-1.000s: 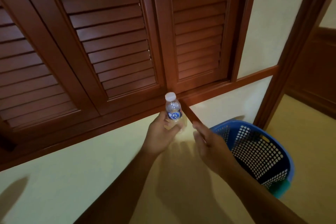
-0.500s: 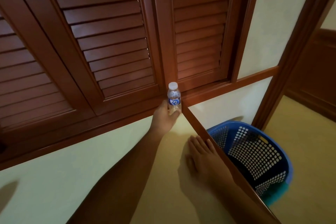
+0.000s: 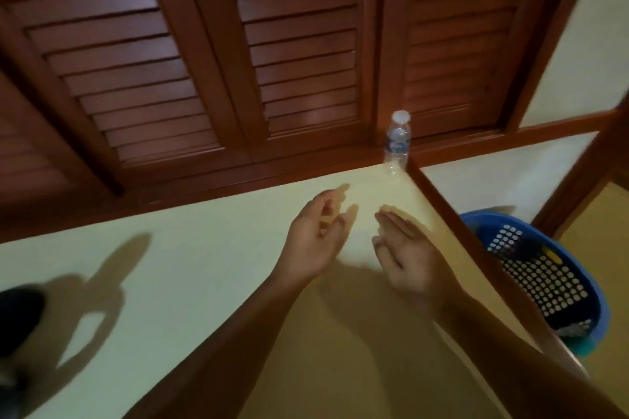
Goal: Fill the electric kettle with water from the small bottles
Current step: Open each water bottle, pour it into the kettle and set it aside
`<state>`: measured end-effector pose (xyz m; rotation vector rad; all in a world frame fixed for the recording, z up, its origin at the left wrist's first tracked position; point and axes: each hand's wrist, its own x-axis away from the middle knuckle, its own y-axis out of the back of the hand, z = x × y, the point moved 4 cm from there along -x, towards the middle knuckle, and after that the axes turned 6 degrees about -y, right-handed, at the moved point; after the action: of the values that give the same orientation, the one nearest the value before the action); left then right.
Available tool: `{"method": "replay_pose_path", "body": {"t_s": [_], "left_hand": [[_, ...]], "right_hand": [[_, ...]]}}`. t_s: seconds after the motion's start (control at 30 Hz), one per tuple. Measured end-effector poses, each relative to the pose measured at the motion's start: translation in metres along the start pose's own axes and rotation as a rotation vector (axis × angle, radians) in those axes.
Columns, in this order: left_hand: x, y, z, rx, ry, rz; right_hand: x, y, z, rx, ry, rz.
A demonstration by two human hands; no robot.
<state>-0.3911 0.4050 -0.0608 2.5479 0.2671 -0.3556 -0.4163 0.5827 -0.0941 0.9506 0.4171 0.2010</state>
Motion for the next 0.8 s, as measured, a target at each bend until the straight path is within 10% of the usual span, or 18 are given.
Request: {"method": "replay_pose_path", "body": {"t_s": [0.8], "left_hand": [[0.427, 0.421, 0.047, -0.171, 0.174, -0.958]], "right_hand": [[0.191, -0.143, 0.516, -0.700, 0.703, 0.454]]}}
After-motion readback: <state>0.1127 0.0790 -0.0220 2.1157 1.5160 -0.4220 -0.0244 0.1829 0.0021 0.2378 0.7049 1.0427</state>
